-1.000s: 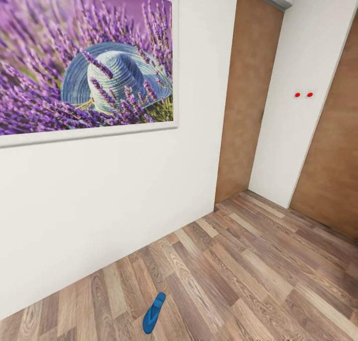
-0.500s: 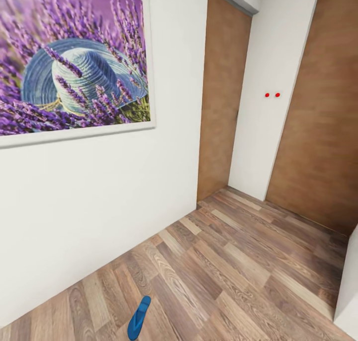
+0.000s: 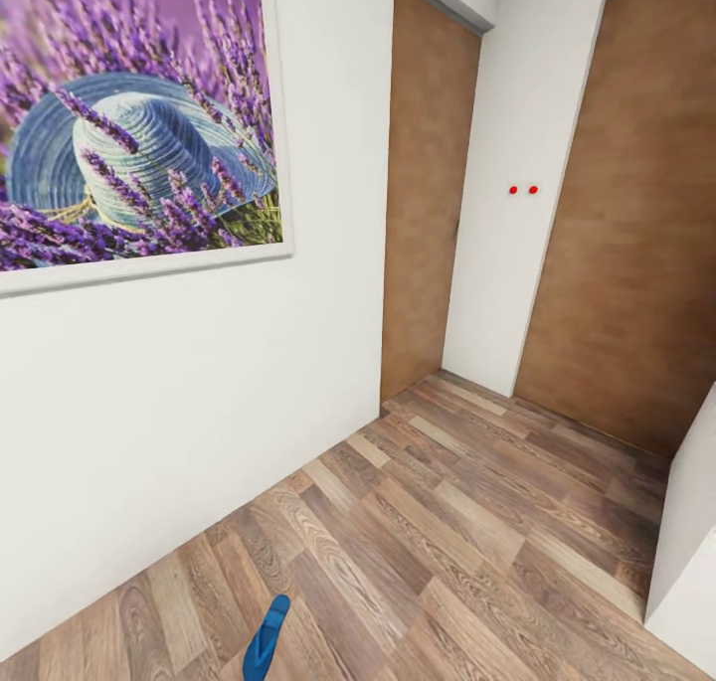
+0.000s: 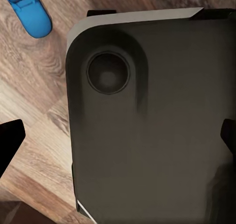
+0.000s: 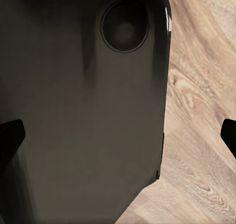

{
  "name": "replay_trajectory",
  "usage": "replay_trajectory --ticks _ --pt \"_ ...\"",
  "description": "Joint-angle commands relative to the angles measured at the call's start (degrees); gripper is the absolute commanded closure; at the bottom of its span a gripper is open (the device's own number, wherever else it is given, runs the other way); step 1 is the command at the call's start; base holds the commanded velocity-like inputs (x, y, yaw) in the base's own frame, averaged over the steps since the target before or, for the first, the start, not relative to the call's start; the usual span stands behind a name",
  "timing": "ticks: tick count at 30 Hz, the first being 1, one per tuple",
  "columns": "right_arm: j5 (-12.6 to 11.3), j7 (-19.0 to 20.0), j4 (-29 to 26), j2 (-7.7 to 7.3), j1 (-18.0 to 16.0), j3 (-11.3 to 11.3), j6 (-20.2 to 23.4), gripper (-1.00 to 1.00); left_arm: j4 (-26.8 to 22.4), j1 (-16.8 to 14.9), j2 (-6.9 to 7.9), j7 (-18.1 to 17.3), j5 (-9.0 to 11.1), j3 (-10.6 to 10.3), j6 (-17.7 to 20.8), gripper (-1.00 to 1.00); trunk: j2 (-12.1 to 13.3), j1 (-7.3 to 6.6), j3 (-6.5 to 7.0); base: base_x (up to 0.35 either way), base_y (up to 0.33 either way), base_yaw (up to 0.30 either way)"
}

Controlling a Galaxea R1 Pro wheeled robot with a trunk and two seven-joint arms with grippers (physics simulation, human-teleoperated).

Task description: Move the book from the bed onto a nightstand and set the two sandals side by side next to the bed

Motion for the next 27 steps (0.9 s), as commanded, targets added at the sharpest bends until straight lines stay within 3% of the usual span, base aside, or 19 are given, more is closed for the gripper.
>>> replay_trajectory --ticks 1,27 --pt "0.01 -0.06 -0.01 0.00 -0.01 -0.03 -0.01 -1.00 -0.02 -0.01 -0.01 -0.01 -0.04 0.00 -0.12 -1.00 -0.02 0.00 -0.04 0.000 0.000 -0.012" --pt "0.00 -0.06 -0.01 0.00 -0.01 -0.01 -0.01 -1.00 -0.09 0.01 0.02 -0.01 -0.04 0.02 -0.12 -1.00 -0.02 0.00 -0.04 0.118 -0.048 -0.002"
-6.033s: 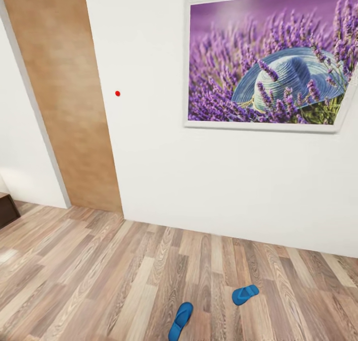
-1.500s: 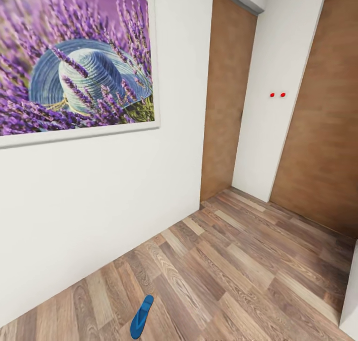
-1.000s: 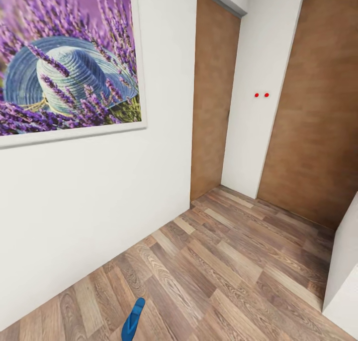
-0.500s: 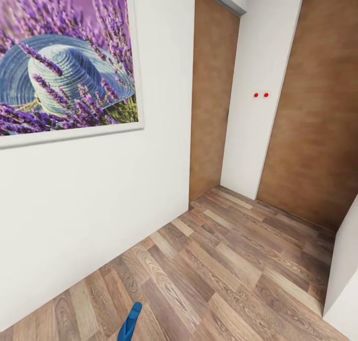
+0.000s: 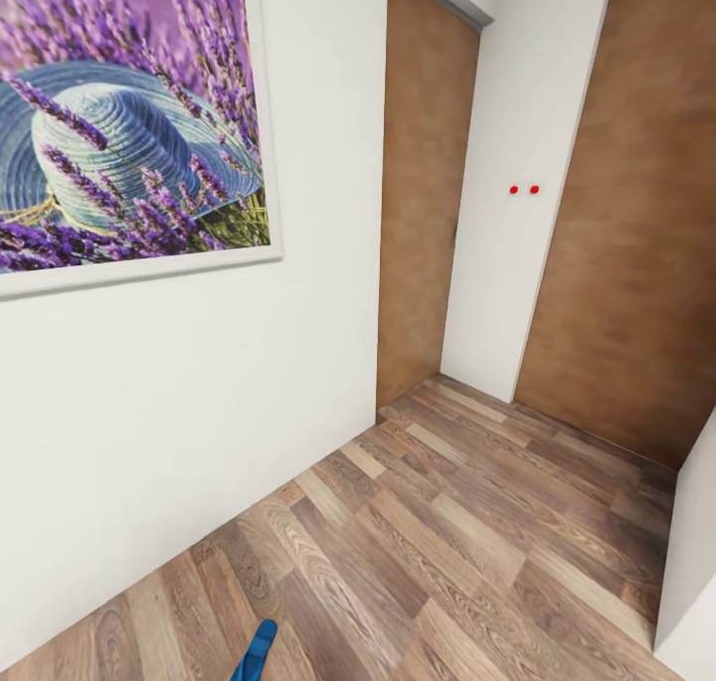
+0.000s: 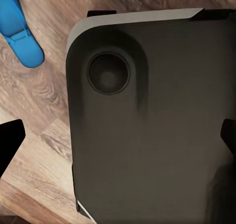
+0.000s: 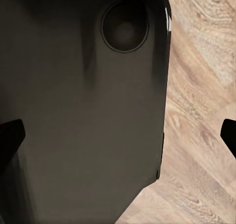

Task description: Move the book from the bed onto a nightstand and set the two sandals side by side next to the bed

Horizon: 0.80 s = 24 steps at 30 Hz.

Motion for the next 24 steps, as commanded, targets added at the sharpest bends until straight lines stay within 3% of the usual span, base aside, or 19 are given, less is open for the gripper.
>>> replay_trajectory --ticks 1,16,24 --pt "-0.01 -0.06 -0.01 0.00 -0.01 -0.03 -0.01 -1.00 -0.02 0.00 -0.01 -0.01 -0.04 0.00 -0.12 -1.00 -0.02 0.01 -0.04 0.121 0.011 0.000" --pt "0.06 -0.06 -0.01 0.00 -0.01 0.02 -0.01 -1.00 -0.06 -0.01 -0.05 -0.01 -0.04 0.00 -0.12 -1.00 -0.02 0.01 -0.04 0.289 0.017 0.000" --pt "0.22 -0.06 -0.01 0.00 -0.01 0.35 -0.01 -1.00 -3.04 -0.04 -0.09 -0.01 -0.04 0.00 -0.05 -1.00 -0.02 0.01 -0.04 0.248 0.000 0.000"
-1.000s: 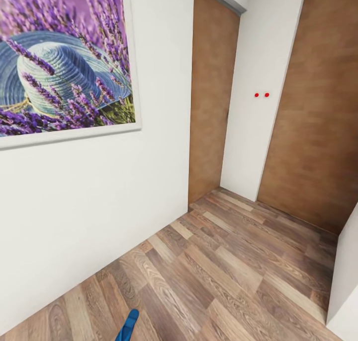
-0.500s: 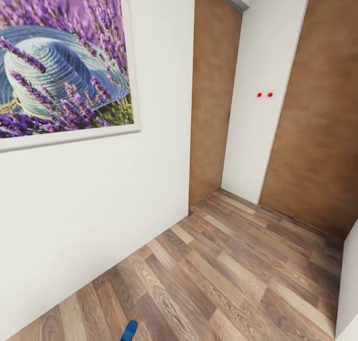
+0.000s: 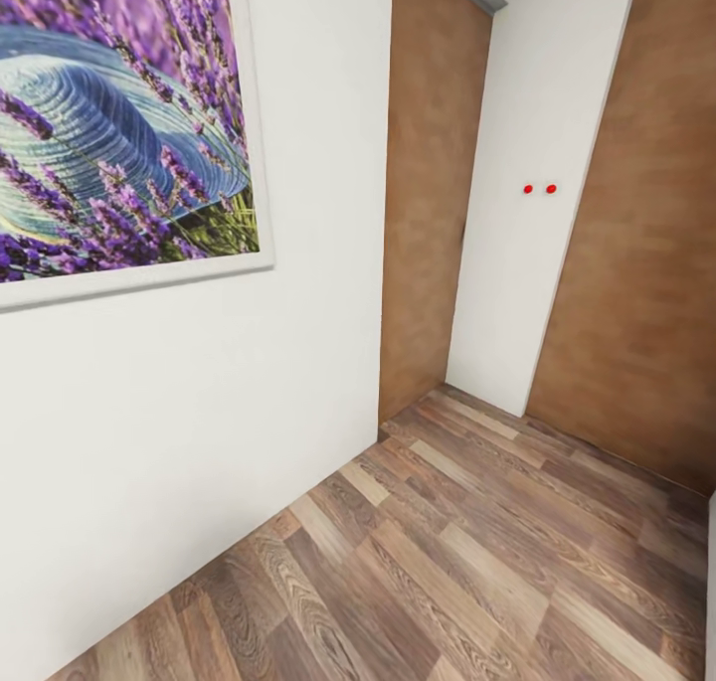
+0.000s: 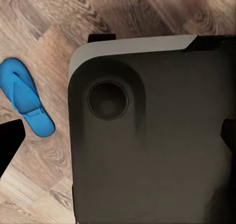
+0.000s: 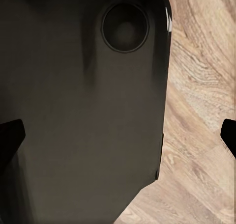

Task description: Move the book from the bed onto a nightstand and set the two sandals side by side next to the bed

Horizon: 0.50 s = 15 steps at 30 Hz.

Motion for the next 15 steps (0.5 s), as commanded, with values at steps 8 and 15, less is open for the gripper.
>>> replay_trajectory --ticks 8,15 --pt "0.04 0.01 -0.01 0.00 -0.01 0.13 -0.01 -1.00 -0.54 -0.02 0.03 -0.01 -0.04 0.00 -0.11 -1.00 -0.02 0.01 -0.04 0.039 0.000 0.000" --pt "-0.03 0.07 -0.01 0.00 -0.01 0.11 -0.01 -1.00 -0.61 -0.01 0.05 -0.01 -0.03 0.00 -0.11 -1.00 -0.02 0.01 -0.04 0.002 0.000 0.000"
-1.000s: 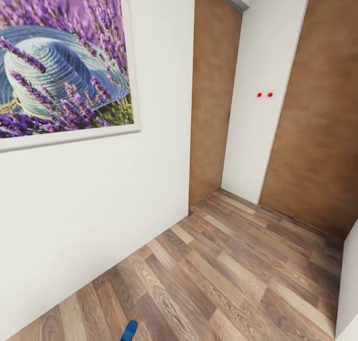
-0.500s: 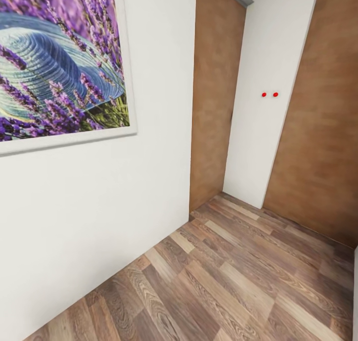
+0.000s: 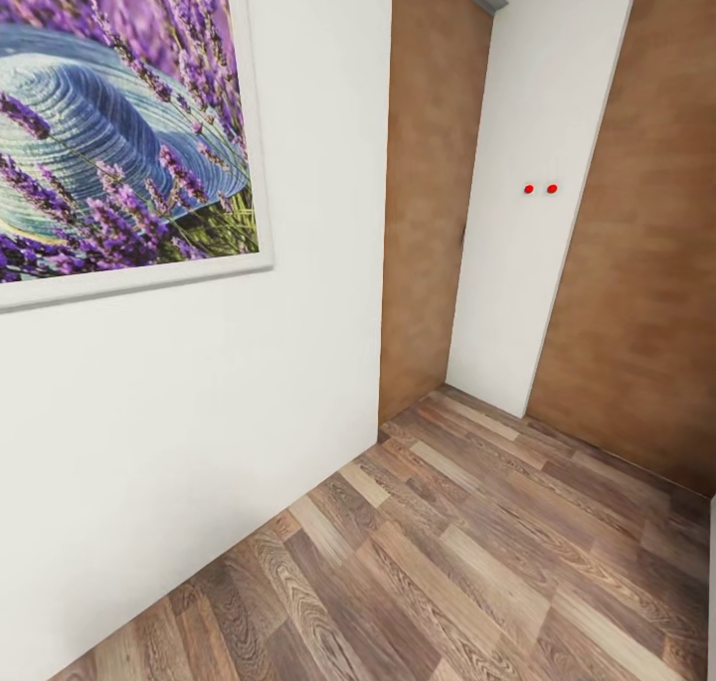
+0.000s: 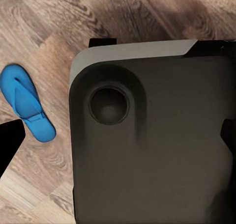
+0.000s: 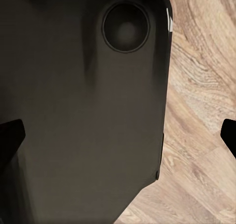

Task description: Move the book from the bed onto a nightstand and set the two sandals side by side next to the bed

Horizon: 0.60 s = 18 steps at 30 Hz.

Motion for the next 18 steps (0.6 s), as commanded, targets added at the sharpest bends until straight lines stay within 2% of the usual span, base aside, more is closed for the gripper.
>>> replay_trajectory --ticks 1,3,7,10,18 --pt "0.00 -0.01 -0.01 0.00 -0.01 0.02 -0.01 -1.00 -0.06 0.01 0.04 -0.01 0.01 0.00 -0.12 -1.00 -0.02 0.00 -0.04 0.000 0.000 0.000" --pt "0.00 -0.01 -0.01 0.00 -0.01 0.00 -0.01 -1.00 -0.09 -0.01 0.05 -0.01 0.01 0.00 -0.12 -1.00 -0.02 0.00 -0.04 0.000 0.000 0.000" --pt "0.04 0.00 -0.01 0.00 -0.01 -0.01 -0.01 -1.00 -3.92 -0.03 0.18 0.12 0.07 0.01 -0.07 -1.00 -0.02 0.00 -0.04 0.000 0.000 0.000" --pt "0.07 0.04 -0.01 0.00 -0.01 -0.02 -0.07 -1.00 -9.25 -0.03 0.21 0.35 0.10 0.06 0.16 -1.00 -0.02 0.00 -0.04 0.000 0.000 0.000" --pt "0.09 0.04 -0.61 -0.10 -0.01 -0.13 -0.09 -1.00 -18.31 -0.52 0.19 0.68 0.07 0.08 1.41 -1.00 -0.02 0.00 -0.04 0.000 0.000 0.000"
